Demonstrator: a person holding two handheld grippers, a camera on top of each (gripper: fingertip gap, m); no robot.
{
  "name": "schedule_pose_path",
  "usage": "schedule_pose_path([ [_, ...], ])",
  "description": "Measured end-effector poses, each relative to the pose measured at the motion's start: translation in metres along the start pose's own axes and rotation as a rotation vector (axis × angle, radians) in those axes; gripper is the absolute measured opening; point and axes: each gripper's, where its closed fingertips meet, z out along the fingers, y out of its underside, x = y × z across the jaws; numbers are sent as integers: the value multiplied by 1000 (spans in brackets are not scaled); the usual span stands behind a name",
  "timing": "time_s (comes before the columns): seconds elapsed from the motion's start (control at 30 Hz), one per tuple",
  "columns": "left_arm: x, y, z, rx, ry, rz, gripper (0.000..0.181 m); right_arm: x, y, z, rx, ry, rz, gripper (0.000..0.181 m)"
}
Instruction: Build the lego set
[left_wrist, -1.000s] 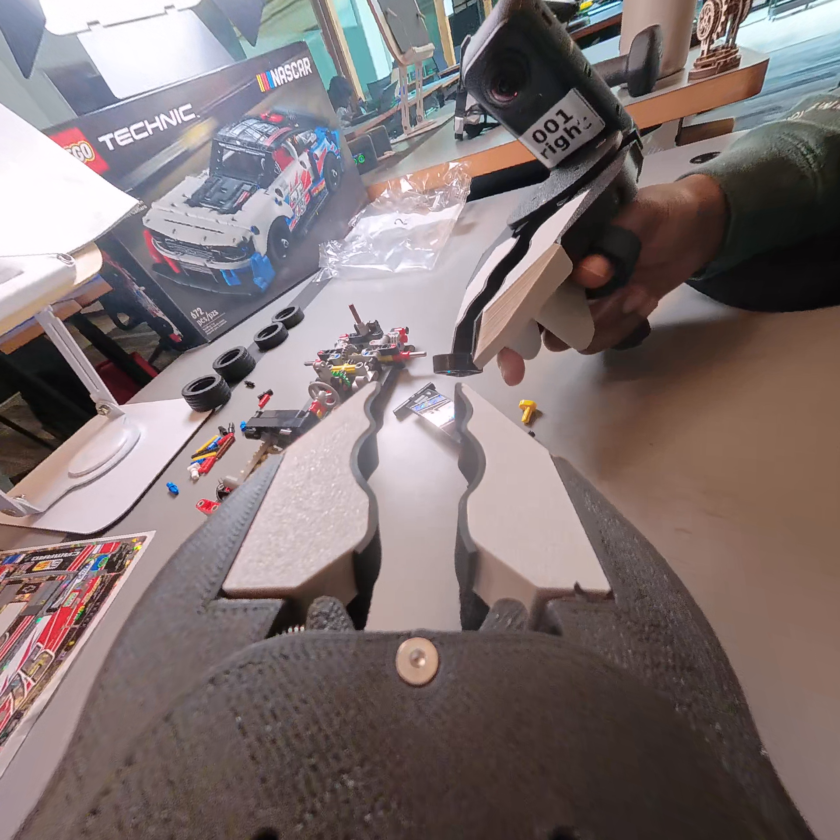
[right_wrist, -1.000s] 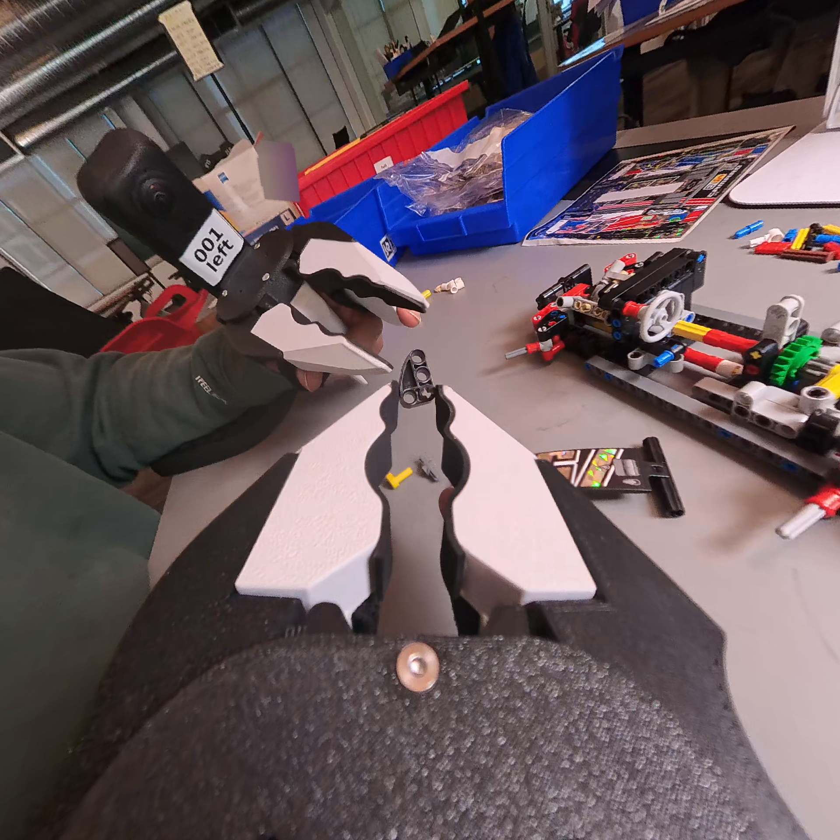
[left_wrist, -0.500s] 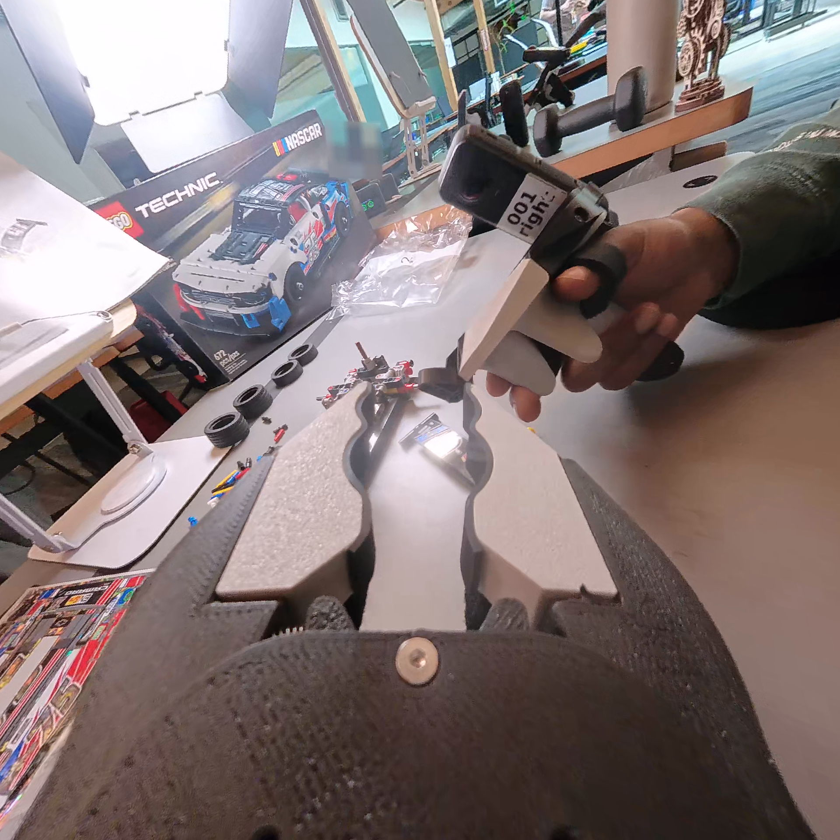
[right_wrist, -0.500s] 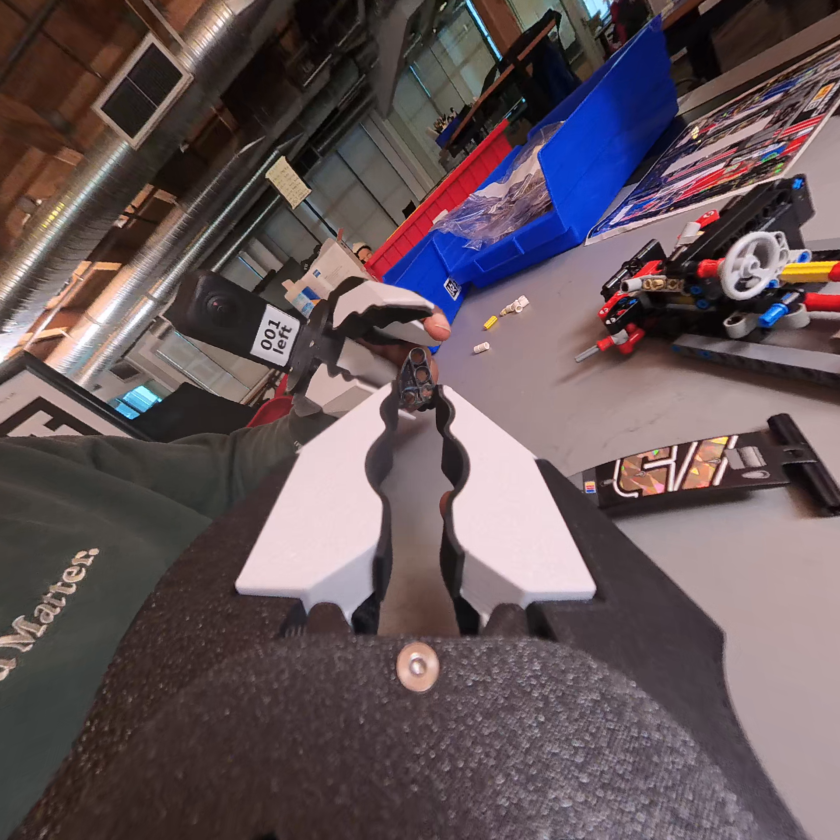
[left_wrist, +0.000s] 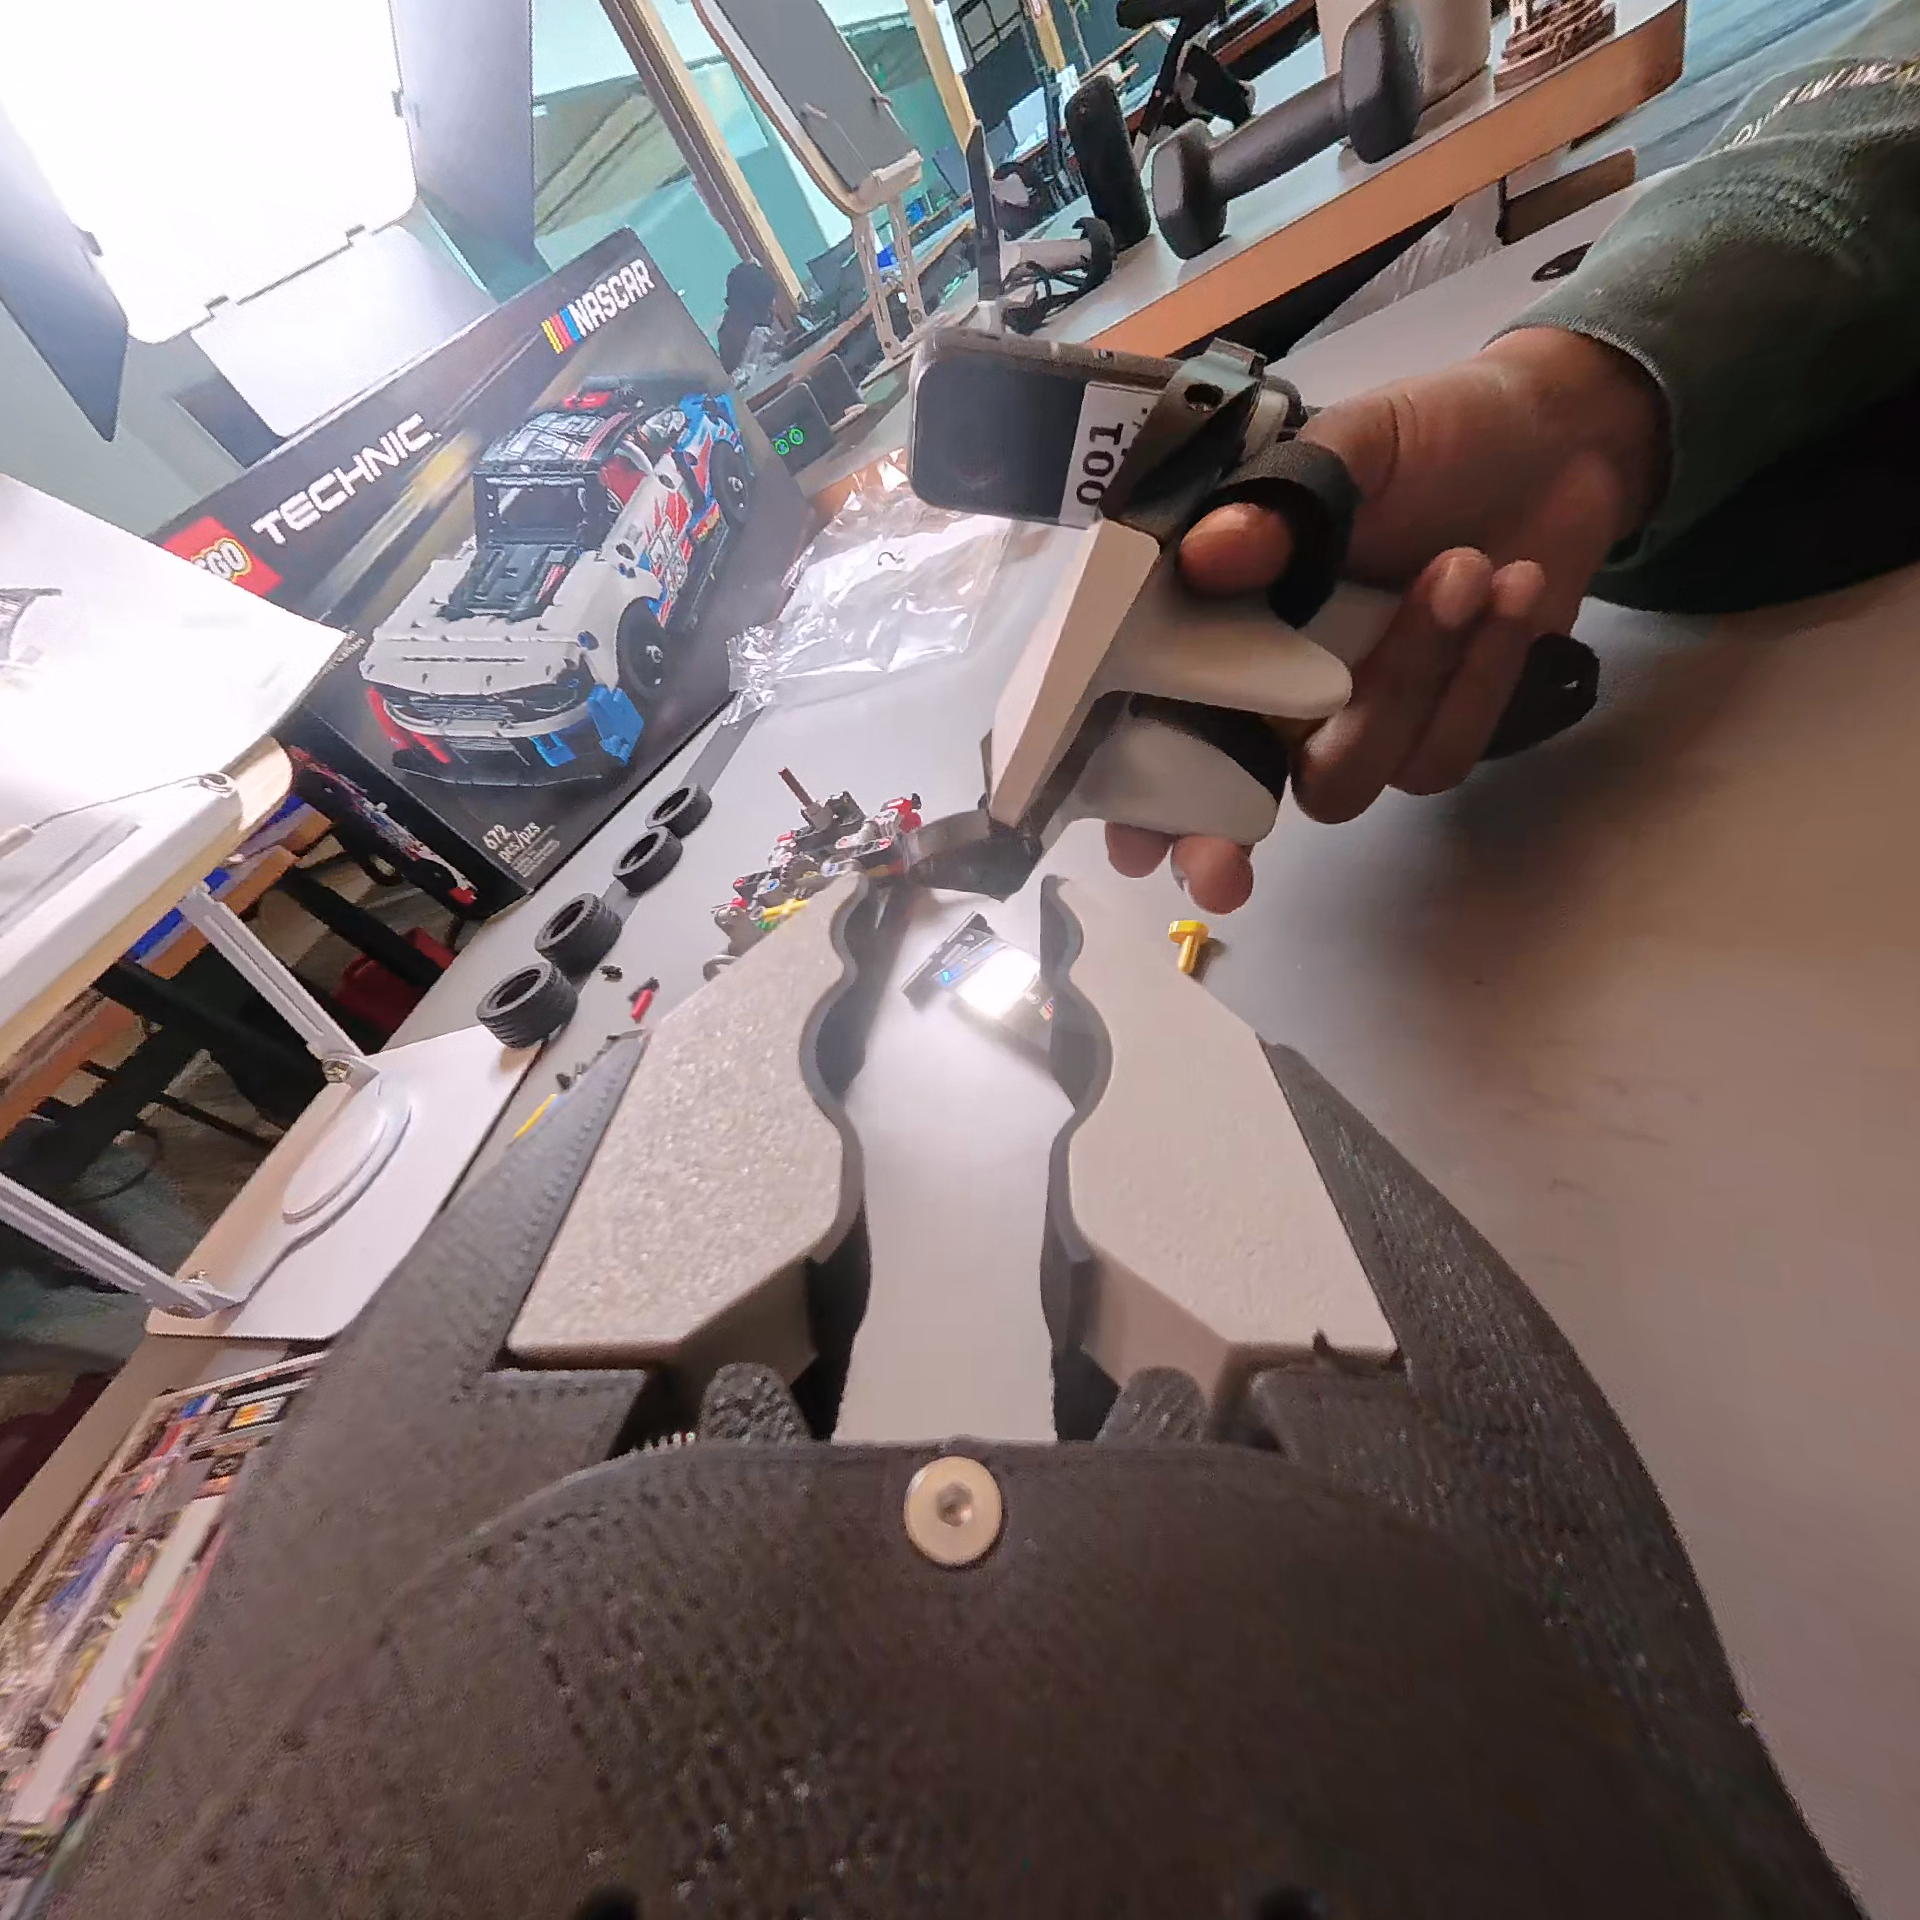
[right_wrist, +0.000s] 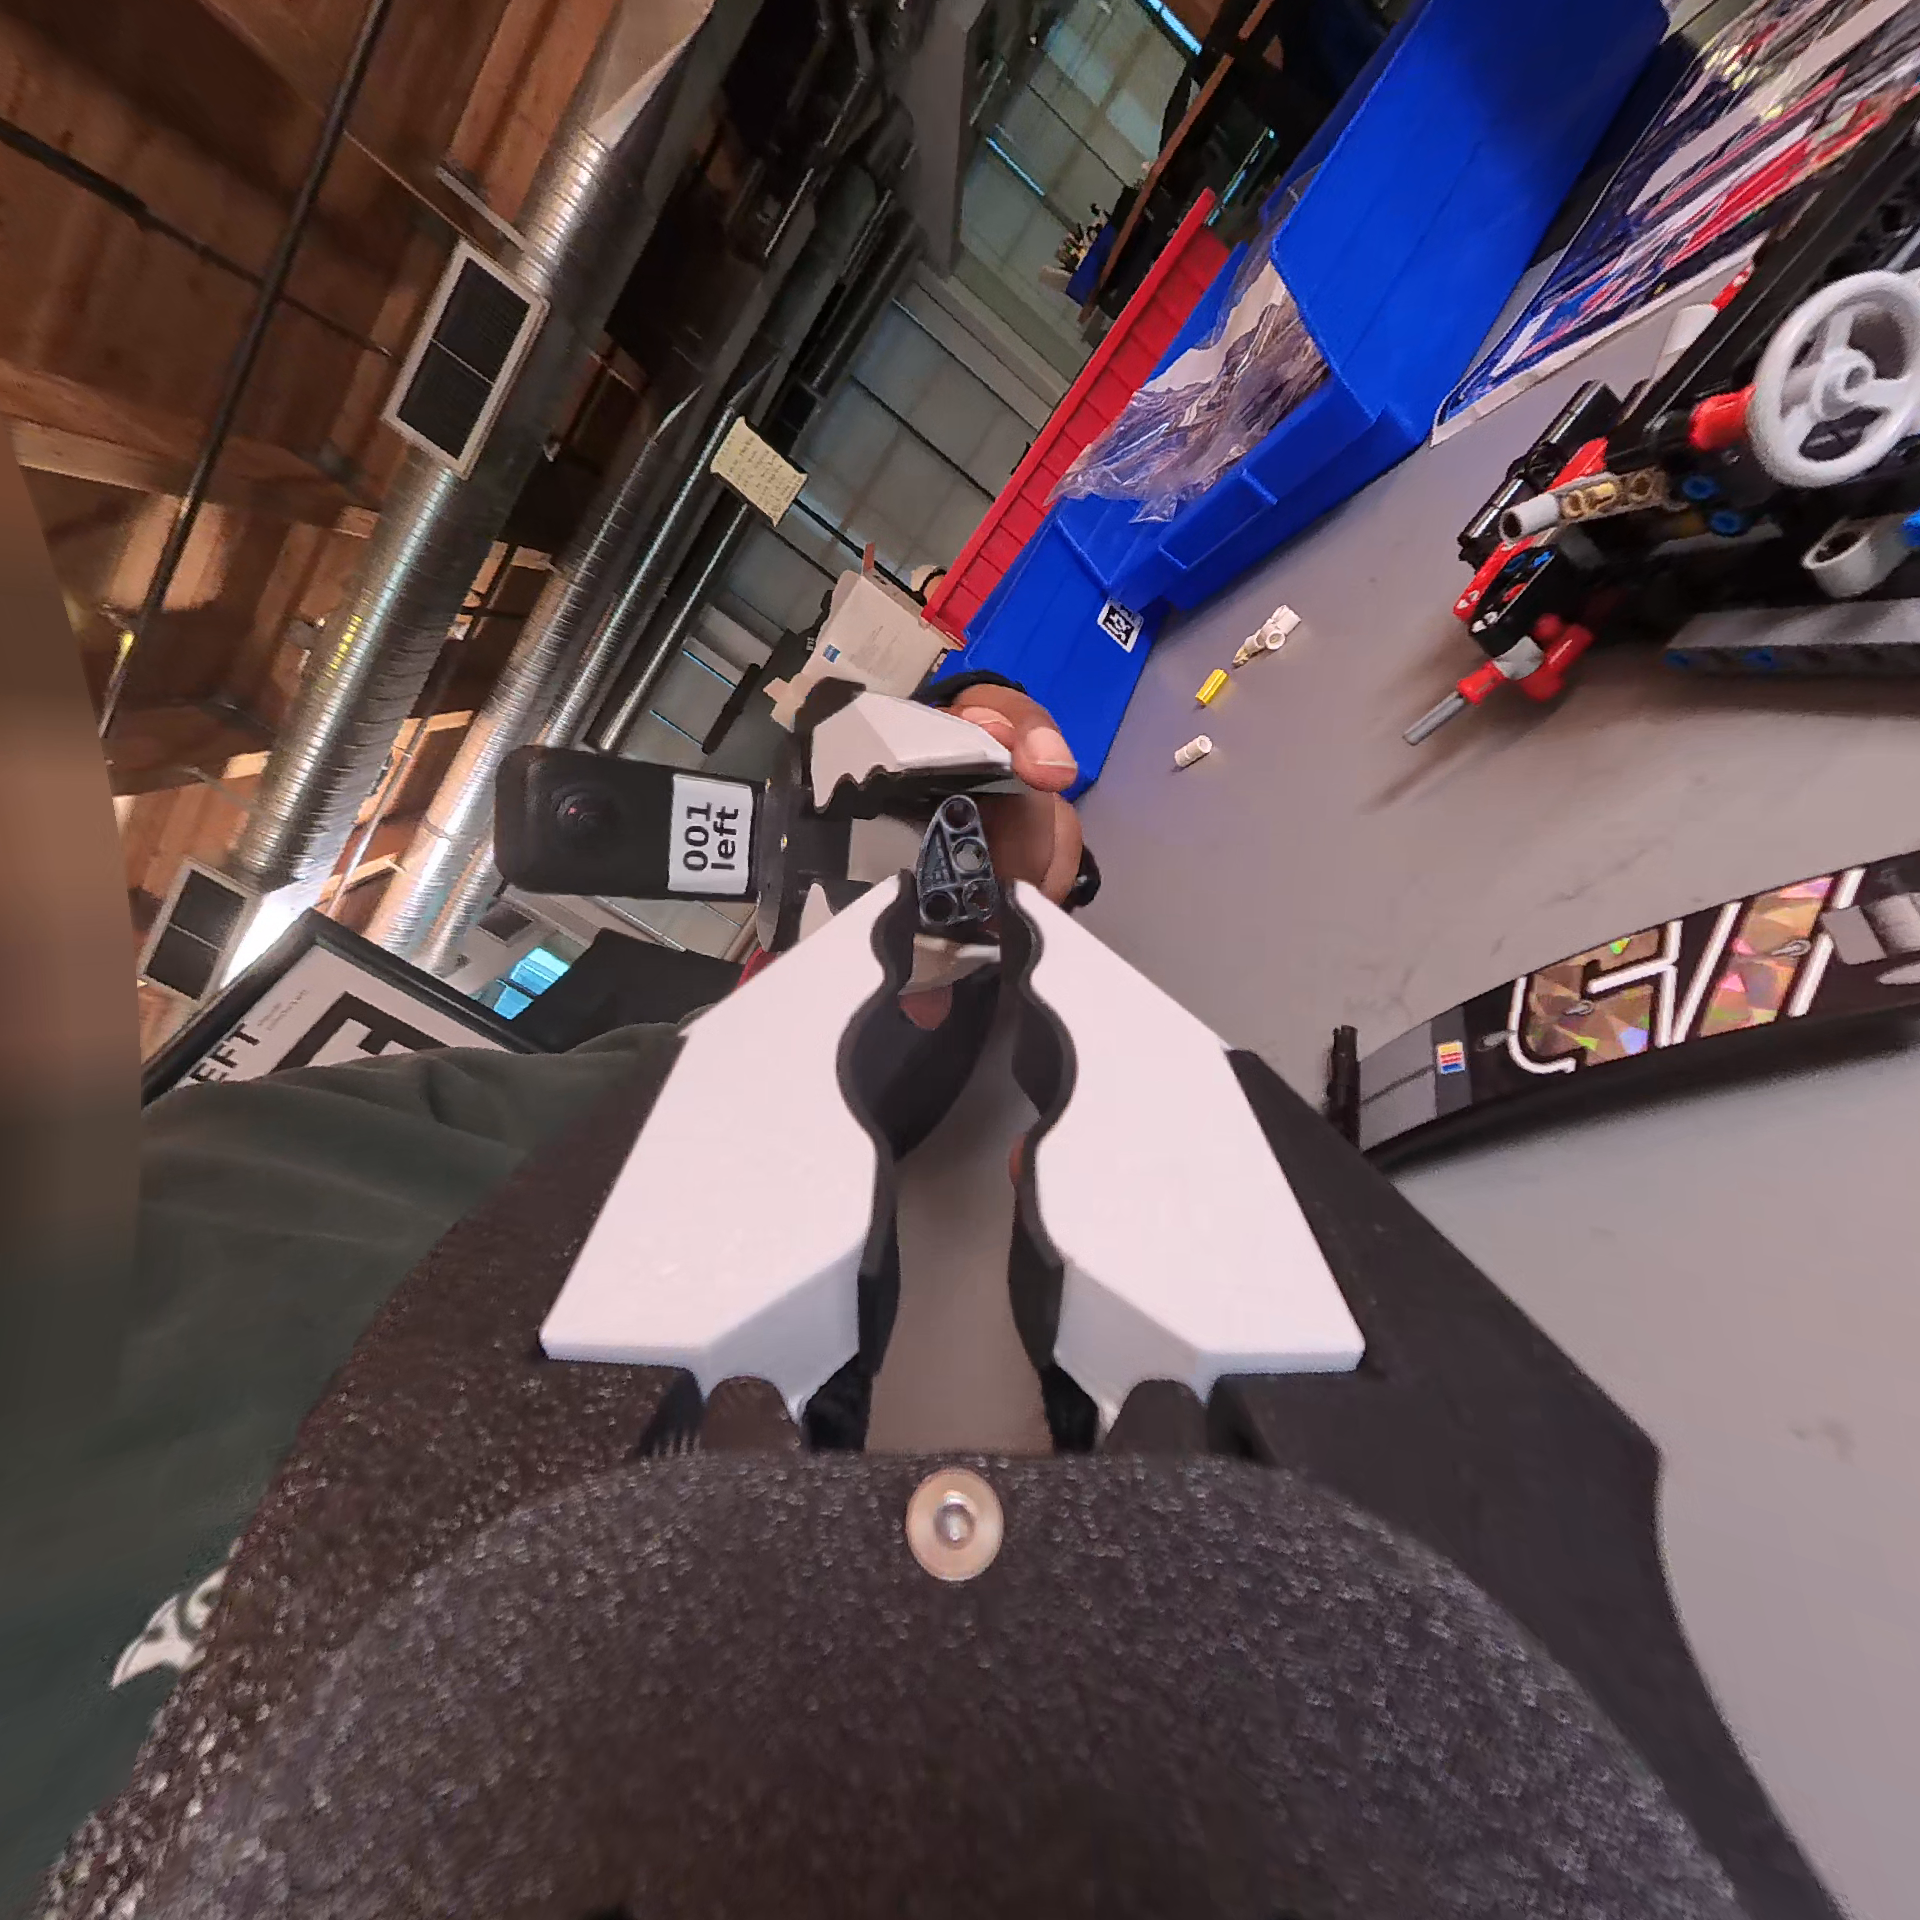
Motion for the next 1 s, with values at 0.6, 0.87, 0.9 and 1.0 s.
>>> schedule_pose_path([
  [0.6,12,4,4,-53,1,154,14,0,3,-3,-7,-150,392,13],
  [0.87,13,3,3,-24,73,-39,7,0,0,-4,9,-156,410,13],
  [0.9,13,2,3,-16,88,-81,7,0,-1,-4,16,-154,411,12],
  [1.0,13,0,2,17,143,-221,6,4,-6,-7,46,-135,402,2],
])
